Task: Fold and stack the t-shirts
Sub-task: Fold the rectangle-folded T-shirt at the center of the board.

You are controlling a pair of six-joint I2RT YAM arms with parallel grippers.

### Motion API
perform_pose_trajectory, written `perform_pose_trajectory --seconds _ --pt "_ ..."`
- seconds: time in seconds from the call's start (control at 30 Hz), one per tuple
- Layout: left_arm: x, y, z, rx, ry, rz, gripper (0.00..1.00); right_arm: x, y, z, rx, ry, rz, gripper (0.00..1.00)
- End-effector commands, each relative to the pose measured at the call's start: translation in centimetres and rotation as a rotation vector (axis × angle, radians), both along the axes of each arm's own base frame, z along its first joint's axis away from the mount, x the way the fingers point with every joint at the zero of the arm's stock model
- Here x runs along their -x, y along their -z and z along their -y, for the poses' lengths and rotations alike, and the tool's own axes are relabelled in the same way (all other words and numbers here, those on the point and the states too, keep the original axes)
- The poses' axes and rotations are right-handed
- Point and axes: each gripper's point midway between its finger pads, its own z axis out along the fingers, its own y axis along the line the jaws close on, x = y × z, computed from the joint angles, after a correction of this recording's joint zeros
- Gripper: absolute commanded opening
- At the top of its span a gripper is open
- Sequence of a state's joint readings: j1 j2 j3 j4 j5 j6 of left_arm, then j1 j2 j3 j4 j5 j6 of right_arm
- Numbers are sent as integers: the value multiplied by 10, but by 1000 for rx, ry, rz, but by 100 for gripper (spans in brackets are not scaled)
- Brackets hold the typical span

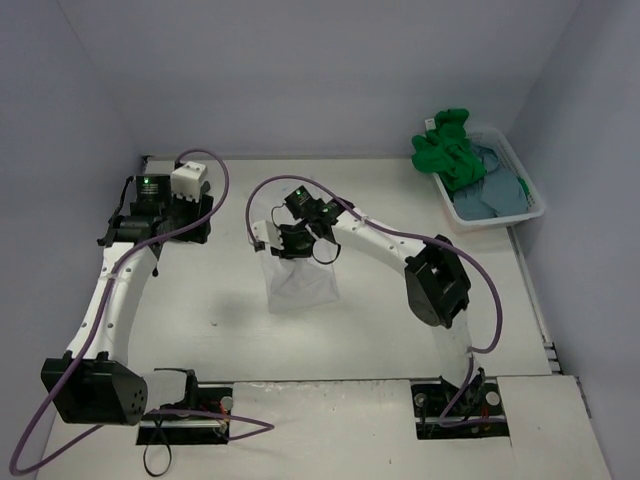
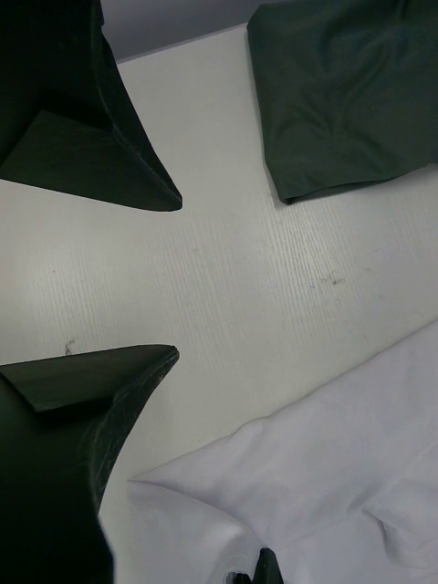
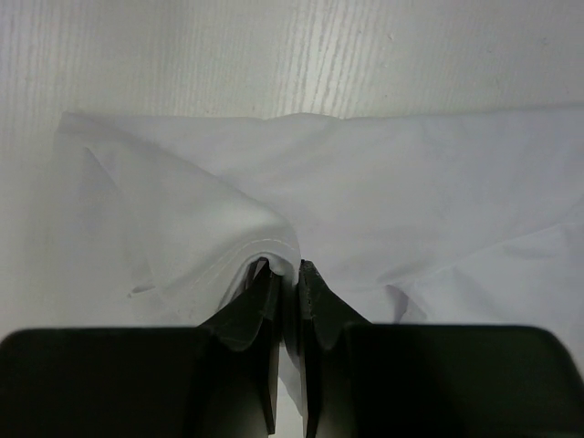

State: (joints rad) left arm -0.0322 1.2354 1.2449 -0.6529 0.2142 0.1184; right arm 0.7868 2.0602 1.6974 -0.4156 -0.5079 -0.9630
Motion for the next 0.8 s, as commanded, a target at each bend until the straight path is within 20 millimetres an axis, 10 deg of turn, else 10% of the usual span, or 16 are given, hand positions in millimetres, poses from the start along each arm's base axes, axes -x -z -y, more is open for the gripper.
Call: perform_pose_trajectory --seconds 0.0,0.77 --pt "-8 -16 1 28 -4 64 55 -20 -29 -13 -74 -6 64 0" --pt "0 -15 -4 90 -30 64 55 -92 25 -29 -103 202 218 6"
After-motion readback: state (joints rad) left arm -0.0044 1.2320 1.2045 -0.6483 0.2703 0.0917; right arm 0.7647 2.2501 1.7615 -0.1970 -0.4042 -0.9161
